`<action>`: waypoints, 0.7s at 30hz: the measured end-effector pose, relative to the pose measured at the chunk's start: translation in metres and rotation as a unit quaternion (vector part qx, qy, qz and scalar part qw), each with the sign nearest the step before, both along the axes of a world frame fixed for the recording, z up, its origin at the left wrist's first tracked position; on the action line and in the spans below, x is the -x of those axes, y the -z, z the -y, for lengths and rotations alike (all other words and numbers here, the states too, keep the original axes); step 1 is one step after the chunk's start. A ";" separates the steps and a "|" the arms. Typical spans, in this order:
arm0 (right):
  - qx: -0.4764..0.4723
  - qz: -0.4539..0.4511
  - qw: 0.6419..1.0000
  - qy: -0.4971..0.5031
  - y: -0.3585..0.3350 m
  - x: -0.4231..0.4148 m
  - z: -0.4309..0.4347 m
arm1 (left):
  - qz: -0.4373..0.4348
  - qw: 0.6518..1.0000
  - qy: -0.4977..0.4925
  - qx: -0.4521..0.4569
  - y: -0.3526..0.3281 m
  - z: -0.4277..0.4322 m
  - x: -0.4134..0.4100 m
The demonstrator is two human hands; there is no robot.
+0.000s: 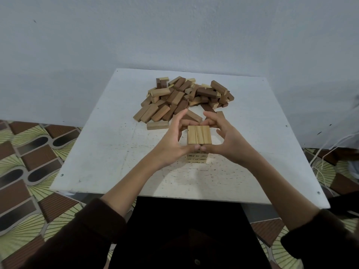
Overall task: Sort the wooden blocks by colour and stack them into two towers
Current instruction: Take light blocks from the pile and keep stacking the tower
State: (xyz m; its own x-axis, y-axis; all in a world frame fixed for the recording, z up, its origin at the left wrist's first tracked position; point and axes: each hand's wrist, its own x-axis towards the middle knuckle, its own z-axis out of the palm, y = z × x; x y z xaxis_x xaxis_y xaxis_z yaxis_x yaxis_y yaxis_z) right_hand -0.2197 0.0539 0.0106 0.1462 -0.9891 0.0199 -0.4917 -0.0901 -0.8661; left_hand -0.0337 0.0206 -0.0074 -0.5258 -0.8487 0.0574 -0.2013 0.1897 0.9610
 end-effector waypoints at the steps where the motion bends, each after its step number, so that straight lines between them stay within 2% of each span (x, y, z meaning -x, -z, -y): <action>1: 0.002 -0.004 1.000 -0.005 0.000 0.000 -0.001 | 0.001 1.000 0.002 -0.003 0.000 -0.001 -0.001; 4: -0.003 0.013 1.000 -0.011 -0.001 0.000 -0.004 | -0.017 0.999 0.003 -0.028 -0.004 -0.006 -0.001; 10: -0.041 0.160 0.986 0.037 -0.002 -0.025 -0.020 | -0.097 0.982 -0.023 -0.162 -0.007 -0.021 0.010; 17: -0.077 0.224 0.968 0.078 0.018 -0.039 -0.025 | -0.119 0.976 0.011 -0.181 -0.003 -0.027 0.016; 21: -0.083 0.227 0.967 0.084 0.022 -0.039 -0.022 | -0.131 0.970 0.010 -0.204 -0.008 -0.032 0.019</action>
State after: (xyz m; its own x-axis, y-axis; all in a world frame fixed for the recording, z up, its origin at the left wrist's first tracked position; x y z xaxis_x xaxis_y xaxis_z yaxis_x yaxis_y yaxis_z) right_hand -0.1806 0.0763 -0.0114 -0.0023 -0.9931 -0.1175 -0.0532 0.1174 -0.9917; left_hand -0.0528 0.0526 0.0001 -0.5552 -0.8186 -0.1471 0.0607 -0.2162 0.9745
